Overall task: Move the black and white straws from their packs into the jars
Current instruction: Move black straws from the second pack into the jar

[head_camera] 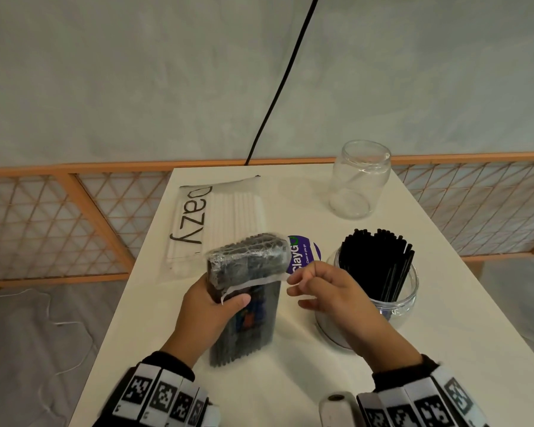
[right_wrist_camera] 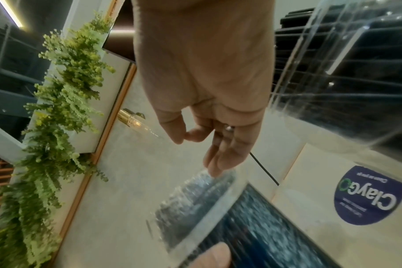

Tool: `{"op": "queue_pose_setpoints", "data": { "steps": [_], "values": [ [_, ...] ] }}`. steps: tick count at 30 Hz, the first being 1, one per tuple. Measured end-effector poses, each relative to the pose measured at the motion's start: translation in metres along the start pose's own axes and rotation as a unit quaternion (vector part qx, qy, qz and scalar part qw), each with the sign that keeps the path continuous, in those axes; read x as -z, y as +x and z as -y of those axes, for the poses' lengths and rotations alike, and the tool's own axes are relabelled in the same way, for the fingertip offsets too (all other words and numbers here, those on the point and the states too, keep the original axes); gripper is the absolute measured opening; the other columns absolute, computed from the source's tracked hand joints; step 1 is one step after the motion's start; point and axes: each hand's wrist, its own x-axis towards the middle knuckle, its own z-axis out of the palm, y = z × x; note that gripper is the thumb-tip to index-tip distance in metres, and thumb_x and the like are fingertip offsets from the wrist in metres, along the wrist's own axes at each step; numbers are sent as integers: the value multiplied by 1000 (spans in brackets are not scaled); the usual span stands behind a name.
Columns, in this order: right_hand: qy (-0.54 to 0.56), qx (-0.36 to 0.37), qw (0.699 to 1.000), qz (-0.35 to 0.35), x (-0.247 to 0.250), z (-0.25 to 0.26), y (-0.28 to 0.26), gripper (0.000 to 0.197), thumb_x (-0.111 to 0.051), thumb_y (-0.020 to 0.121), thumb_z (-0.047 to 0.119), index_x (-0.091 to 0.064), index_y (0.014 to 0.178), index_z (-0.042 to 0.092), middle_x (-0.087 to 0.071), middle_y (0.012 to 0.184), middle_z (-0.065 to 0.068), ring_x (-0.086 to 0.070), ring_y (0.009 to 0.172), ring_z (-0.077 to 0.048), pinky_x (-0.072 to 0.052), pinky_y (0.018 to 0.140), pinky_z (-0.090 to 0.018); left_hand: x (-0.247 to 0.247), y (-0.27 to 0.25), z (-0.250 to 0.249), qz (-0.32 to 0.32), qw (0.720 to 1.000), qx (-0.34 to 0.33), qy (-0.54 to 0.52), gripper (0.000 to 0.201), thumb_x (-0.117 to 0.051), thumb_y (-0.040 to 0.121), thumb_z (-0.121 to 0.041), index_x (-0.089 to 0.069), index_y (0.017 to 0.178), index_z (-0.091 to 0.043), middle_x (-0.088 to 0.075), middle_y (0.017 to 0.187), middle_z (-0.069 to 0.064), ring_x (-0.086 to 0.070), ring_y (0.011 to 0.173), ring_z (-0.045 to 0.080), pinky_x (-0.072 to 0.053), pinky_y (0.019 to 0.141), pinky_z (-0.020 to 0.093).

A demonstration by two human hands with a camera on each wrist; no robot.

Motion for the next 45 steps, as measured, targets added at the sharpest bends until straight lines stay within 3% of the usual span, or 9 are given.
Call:
{"op": "queue_pose_setpoints", "data": {
  "steps": [5,7,11,16,21,26,32,37,45],
  "values": [
    [-18,17,999,-40,4,5,5,18,-56,83,5,-58,71,19,-63,88,0,-61,87,-18,-47,68,-24,2,-2,-5,3,999,6,-38,41,-75,73,-2,-59,94,-34,-65,95,-18,-63,83,-8,-46,68,5],
    [-60,-2,995,-73,1,0,9,12,-57,84,10,-57,93,18,-59,95,-3,-59,90,-20,-52,74,-30,0,-3,-9,17,999,-2,-51,41,-74,72,1,-61,94,-31,-67,96,-16,-63,83,-12,-47,66,2],
    [-141,-41,986,-76,-3,-9,18,50,-65,82,28,-47,127,23,-54,113,1,-55,110,-25,-45,98,-46,-2,-2,-17,36,997,-4,-65,37,-75,70,3,-64,93,-25,-69,89,-14,-65,78,-11,-47,62,3],
    [-145,19,984,-105,-5,-2,22,9,-67,83,21,-59,81,17,-60,81,5,-58,81,-18,-51,87,-49,3,0,-21,39,997,-12,-60,36,-76,70,0,-64,93,-25,-70,84,-17,-65,79,-9,-47,62,3],
    [-113,34,992,-44,-7,5,22,23,-63,84,13,-54,63,18,-51,52,17,-47,60,-8,-50,75,-38,6,4,-15,11,999,-27,-32,41,-77,70,-1,-61,89,-33,-70,78,-21,-63,78,-12,-48,63,5],
    [40,44,998,-5,-6,20,19,17,-60,69,19,-55,54,22,-57,64,7,-56,69,-8,-48,64,-20,12,9,-7,-5,1000,-24,-2,43,-80,67,-5,-58,87,-37,-70,78,-24,-63,85,-6,-45,65,8],
    [77,137,986,-57,1,45,19,13,-55,88,10,-55,78,18,-70,77,4,-67,76,-13,-48,68,-25,18,8,-2,21,1000,-3,9,45,-80,66,-4,-59,88,-37,-70,82,-16,-64,83,0,-48,75,21],
    [47,142,987,-56,-6,49,18,37,-54,73,23,-50,108,31,-71,98,6,-67,79,-9,-52,68,-20,12,4,-2,79,996,-5,-29,47,-77,68,3,-59,91,-34,-69,80,-31,-65,80,-10,-50,63,8],
    [20,150,980,-133,-3,48,19,40,-50,86,-4,-45,105,32,-66,73,3,-62,61,-9,-48,62,-21,11,9,5,83,994,36,-62,46,-79,58,-6,-62,97,-24,-71,99,-3,-67,96,14,-52,85,29]
  ]
}}
